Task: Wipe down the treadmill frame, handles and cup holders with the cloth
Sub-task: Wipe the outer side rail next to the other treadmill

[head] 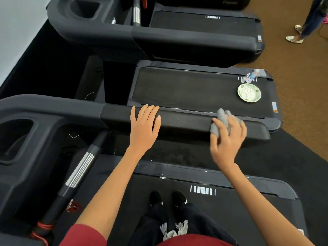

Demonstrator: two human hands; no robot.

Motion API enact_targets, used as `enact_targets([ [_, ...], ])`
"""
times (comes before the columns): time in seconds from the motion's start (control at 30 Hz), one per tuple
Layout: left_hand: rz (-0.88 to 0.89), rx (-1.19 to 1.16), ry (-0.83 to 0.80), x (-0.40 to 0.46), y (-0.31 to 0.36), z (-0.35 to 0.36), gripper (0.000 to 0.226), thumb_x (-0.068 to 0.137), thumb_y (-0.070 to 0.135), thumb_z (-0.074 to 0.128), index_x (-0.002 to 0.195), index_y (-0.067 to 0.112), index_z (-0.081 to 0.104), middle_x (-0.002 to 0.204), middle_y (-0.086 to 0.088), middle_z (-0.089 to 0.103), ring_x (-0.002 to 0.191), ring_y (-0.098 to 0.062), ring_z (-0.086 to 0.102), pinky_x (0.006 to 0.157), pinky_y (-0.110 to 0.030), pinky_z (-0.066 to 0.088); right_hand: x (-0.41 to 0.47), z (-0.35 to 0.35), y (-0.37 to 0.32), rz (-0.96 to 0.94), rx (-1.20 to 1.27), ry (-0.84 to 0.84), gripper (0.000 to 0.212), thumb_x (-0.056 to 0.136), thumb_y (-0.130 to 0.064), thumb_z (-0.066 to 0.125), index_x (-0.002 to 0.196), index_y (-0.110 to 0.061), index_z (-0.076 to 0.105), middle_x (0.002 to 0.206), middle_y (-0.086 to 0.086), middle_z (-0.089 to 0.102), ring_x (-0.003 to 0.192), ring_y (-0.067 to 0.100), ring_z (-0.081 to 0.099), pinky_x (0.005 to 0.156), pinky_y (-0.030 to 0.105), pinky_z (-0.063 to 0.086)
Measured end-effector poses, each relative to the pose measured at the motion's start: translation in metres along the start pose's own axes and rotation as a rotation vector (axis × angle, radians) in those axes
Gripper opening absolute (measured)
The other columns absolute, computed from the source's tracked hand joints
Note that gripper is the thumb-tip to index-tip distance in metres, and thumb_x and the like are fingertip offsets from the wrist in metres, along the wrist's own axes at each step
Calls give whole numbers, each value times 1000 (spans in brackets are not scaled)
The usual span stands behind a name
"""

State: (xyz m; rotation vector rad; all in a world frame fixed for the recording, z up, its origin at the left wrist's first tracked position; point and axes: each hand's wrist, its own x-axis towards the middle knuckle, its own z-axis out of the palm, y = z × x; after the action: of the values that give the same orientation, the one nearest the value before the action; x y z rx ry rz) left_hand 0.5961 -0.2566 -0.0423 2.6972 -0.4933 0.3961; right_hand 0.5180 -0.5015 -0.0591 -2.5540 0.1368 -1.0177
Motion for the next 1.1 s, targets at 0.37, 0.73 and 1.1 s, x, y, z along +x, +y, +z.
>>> enact_targets([
  [0.37,11,51,-40,-1,-33,-20,42,101,26,29,132,15,54,133,-6,56,130,-23,45,113,-50,19,-27,61,-62,-607,-254,-290,54,99,-31,44,150,-21,28,153,13,24,148,33,4,117,57,2],
  [0.73,-42,-403,-21,-14,-48,-40,43,101,20,36,142,12,37,145,-2,42,138,-8,29,119,-40,14,5,64,-143,-332,82,-466,62,93,-27,40,151,-20,22,150,16,38,143,30,30,116,62,5],
  [1.1,5,-279,-40,-16,-28,-33,51,100,43,32,143,18,38,144,-2,41,136,-11,33,118,-45,9,43,45,-138,-128,622,-765,80,92,-12,49,153,-20,-2,159,-11,11,147,5,12,118,53,-11],
])
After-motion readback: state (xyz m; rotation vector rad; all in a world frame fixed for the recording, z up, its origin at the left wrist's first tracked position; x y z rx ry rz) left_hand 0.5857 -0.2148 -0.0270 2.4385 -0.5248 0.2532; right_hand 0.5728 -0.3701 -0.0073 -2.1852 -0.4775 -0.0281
